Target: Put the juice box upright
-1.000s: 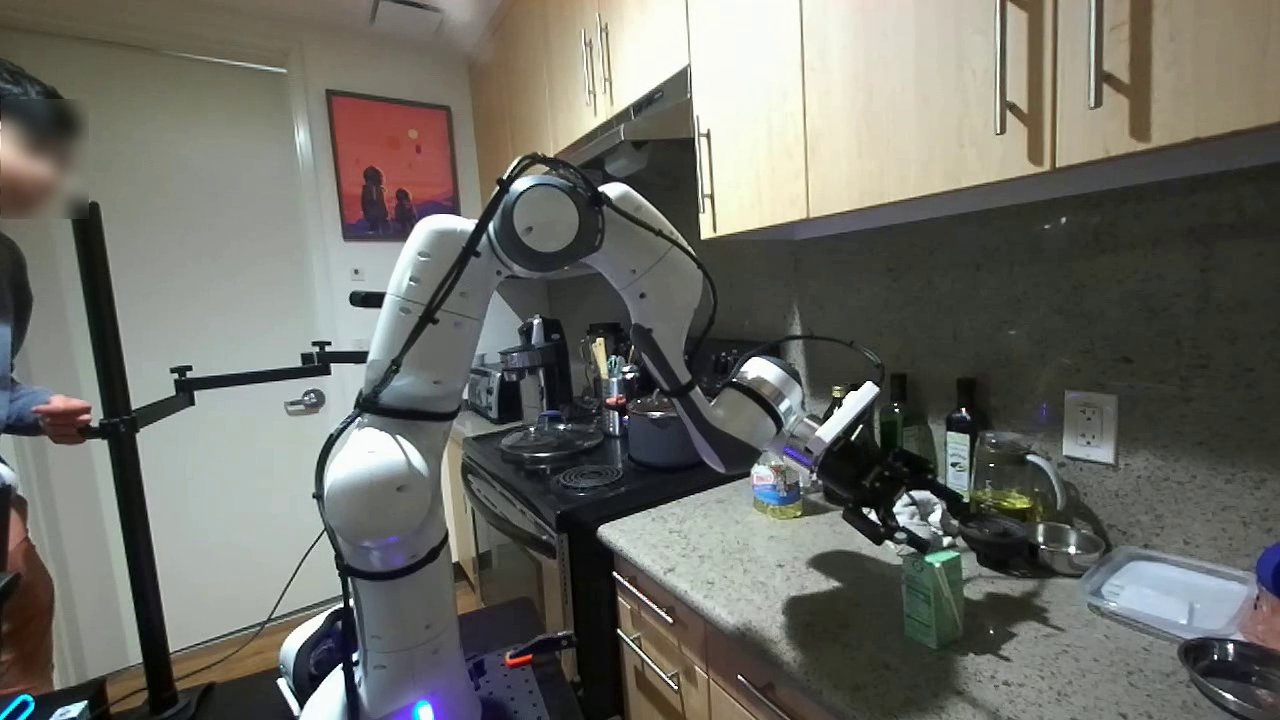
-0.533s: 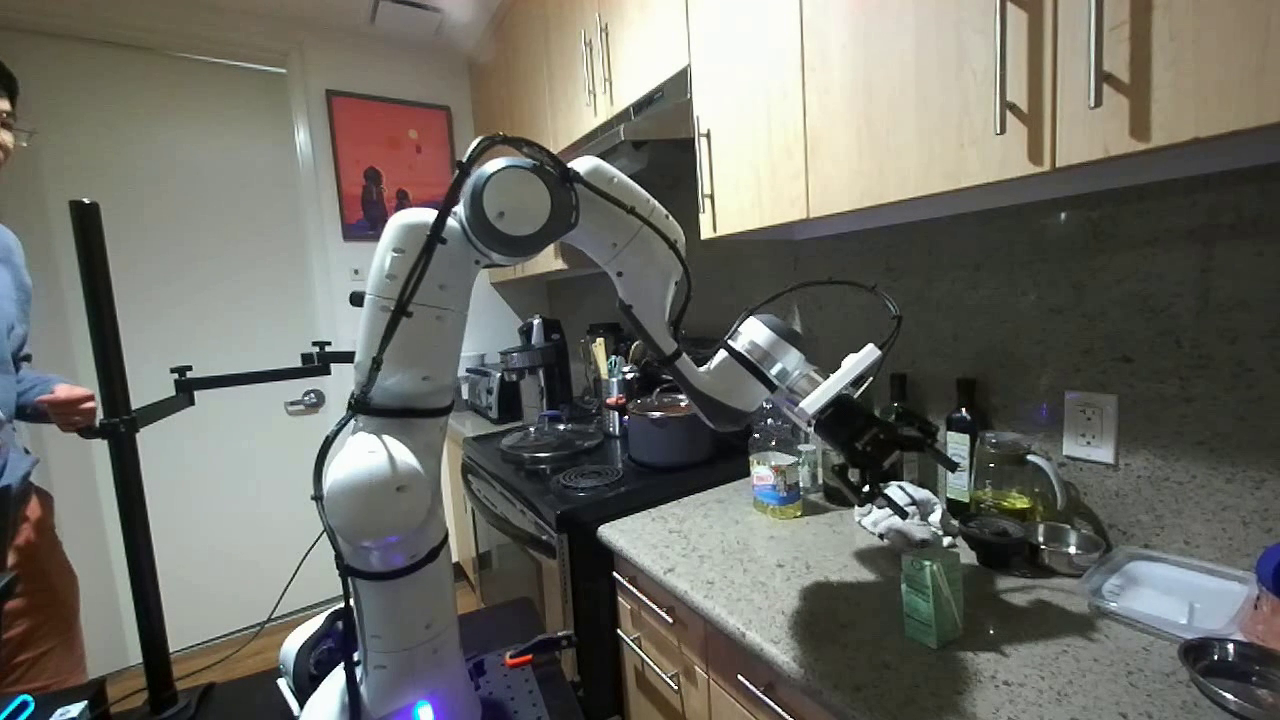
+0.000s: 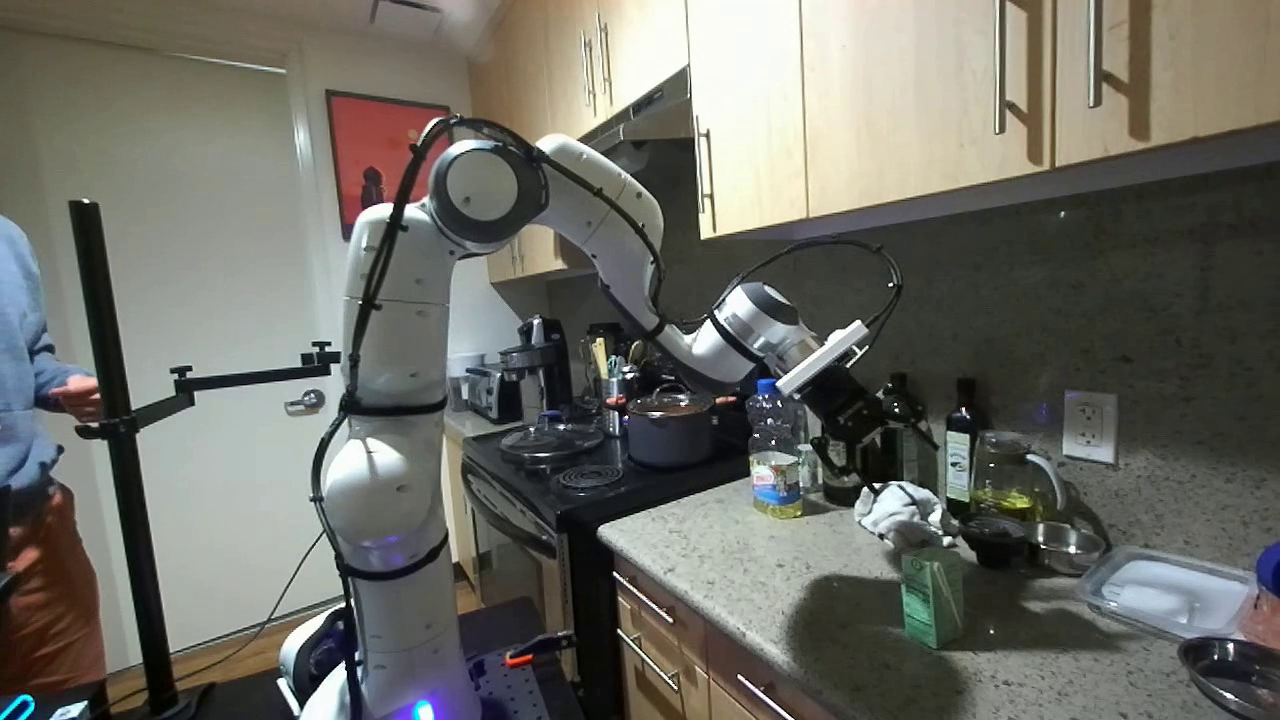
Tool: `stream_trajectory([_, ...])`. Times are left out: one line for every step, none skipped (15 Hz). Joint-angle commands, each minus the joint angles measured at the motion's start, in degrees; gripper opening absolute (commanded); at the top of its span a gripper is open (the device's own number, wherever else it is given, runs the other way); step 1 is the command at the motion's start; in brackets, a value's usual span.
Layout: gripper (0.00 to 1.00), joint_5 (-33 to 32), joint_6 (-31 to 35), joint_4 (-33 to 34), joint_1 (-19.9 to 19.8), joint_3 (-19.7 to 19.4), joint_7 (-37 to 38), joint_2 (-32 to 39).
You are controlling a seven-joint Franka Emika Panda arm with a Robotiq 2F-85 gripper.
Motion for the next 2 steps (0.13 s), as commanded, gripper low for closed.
stream_trajectory([1.00, 0.2, -0.1, 0.1, 0.5, -0.5, -0.2, 0.2])
stream_trajectory([1.00, 0.2, -0.1, 0.1, 0.5, -0.5, -0.2, 0.3])
